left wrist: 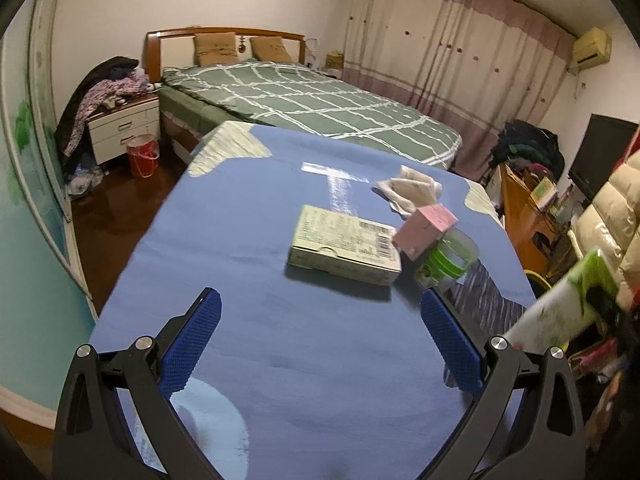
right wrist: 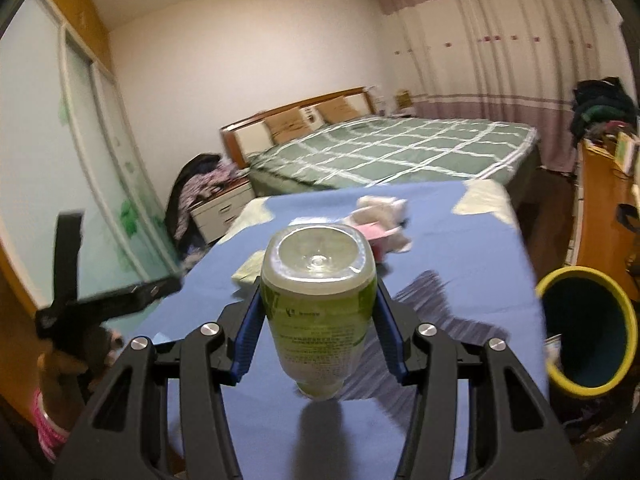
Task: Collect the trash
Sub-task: 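Carry the bottle into the bin and open the right gripper, then grasp the clear green-lidded container with the left gripper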
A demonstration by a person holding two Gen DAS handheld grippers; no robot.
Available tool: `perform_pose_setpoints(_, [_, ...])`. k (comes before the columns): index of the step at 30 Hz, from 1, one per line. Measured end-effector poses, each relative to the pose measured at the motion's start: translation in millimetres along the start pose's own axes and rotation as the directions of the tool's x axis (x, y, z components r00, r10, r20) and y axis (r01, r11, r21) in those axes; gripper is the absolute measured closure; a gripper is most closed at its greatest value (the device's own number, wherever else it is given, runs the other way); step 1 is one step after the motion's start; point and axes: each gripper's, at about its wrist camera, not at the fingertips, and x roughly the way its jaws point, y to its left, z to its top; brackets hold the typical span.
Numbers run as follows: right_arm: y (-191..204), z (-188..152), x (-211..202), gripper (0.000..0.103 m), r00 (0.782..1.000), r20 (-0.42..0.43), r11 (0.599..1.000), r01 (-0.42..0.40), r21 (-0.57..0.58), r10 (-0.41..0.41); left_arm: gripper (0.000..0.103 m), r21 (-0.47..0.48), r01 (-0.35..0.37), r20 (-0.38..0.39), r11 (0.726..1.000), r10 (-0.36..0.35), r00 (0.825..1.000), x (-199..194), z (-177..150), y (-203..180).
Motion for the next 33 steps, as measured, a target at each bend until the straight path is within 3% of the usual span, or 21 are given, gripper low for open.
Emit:
perform_pose_setpoints(5, [-49.6,14.0,-13.9,0.053,0.991,0.05,0.99,0.117,0.076,-0.121,0.005,0.046,0.042,-0.018,0.998,-0.041,0.999,12.9,0.2,-21.6])
perform_pose_setpoints(7, [-77.9,19.1,-22.1,0.053,0.978,0.078,0.975,0.186,0.126,-0.196,0.005,0.064,0.061,-0.028,0.996,-0.059,0.998,20.1,0.1,-31.8])
perform_pose_setpoints(11, [-130.2,21.7,-29.8,0.053,0.928,0.089,0.918,0.336,0.208,-0.36,0.005,0.096,0.089,-0.052,0.991,-0.085,0.995,36.4,0.3,-48.8])
perform_pose_setpoints(15, [-178.9,16.9,-23.6,0.053,0.85,0.048,0.831,0.5,0.244,-0.525,0.005,0.13,0.116,-0.083,0.985,-0.106,0.991,58.1,0.2,-70.6])
perform_pose_setpoints(21, [-233.3,-0.1,4.5,0.052,0.786,-0.083,0.75,0.612,0.253,-0.613,0.005,0.181,0.147,-0.111,0.972,-0.129,0.985,86.8,4.0,-100.6])
perform_pose_setpoints(26, [-245.3,-14.1,6.7,0.05,0.771,-0.101,0.731,0.631,0.26,-0.629,0.005,0.203,0.174,-0.135,0.964,-0.149,0.98,105.8,9.8,-118.3])
perform_pose_setpoints(33, [-247.4,-19.2,8.5,0.049,0.779,-0.103,0.739,0.621,0.261,-0.618,0.005,0.231,0.206,-0.171,0.951,-0.169,0.971,130.2,12.4,-141.2])
